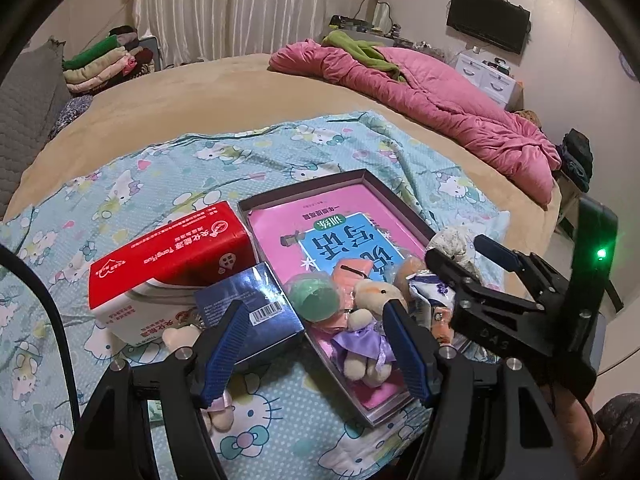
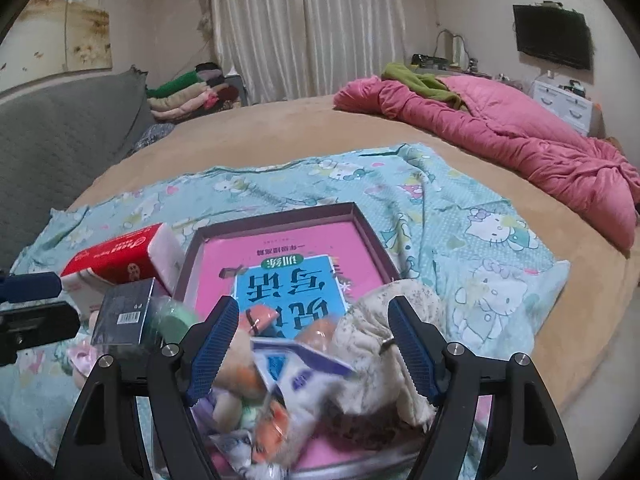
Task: Organize soft objects
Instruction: 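Move both open tools back toward the pile beside the red tissue box, then grasp the mint diaper pack with the left tool while the right tool grasps the pink-dress teddy bear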
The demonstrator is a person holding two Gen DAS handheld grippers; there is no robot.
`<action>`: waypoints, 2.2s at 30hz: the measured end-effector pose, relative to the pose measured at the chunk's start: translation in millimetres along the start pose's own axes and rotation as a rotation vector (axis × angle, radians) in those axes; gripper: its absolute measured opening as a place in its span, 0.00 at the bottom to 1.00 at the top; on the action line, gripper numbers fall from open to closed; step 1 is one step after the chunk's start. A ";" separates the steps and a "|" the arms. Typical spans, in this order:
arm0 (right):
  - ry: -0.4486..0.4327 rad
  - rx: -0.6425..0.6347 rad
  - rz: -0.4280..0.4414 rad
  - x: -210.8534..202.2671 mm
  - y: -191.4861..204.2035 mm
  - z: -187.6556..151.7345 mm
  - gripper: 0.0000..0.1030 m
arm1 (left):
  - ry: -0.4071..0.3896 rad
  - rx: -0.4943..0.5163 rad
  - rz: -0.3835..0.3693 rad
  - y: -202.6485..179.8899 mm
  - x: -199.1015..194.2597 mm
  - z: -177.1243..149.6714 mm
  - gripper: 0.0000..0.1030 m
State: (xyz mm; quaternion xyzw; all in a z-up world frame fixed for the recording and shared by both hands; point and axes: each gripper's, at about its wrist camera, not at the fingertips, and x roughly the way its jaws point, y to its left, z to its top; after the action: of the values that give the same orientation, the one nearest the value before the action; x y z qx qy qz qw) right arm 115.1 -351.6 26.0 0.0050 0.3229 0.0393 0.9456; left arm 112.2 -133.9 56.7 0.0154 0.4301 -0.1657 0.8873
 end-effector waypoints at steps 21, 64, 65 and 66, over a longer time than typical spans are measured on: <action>-0.036 -0.026 0.168 -62.6 62.2 11.2 0.76 | -0.025 -0.048 0.054 38.0 -39.0 -29.7 0.69; 0.309 -0.145 0.289 43.0 213.9 -68.3 0.76 | 0.108 -0.500 -0.057 223.0 35.7 -105.0 0.70; 0.315 -0.139 0.286 47.2 214.4 -69.4 0.76 | 0.113 -0.499 -0.059 223.0 38.7 -105.2 0.70; 0.318 -0.136 0.283 50.1 215.1 -70.5 0.76 | 0.117 -0.499 -0.066 223.0 40.8 -106.3 0.70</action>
State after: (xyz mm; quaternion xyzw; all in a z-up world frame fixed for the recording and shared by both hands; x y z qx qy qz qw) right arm 96.2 -134.4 -52.8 -0.0197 0.4608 0.1934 0.8660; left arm 123.6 83.3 -67.2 -0.2085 0.5085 -0.0820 0.8314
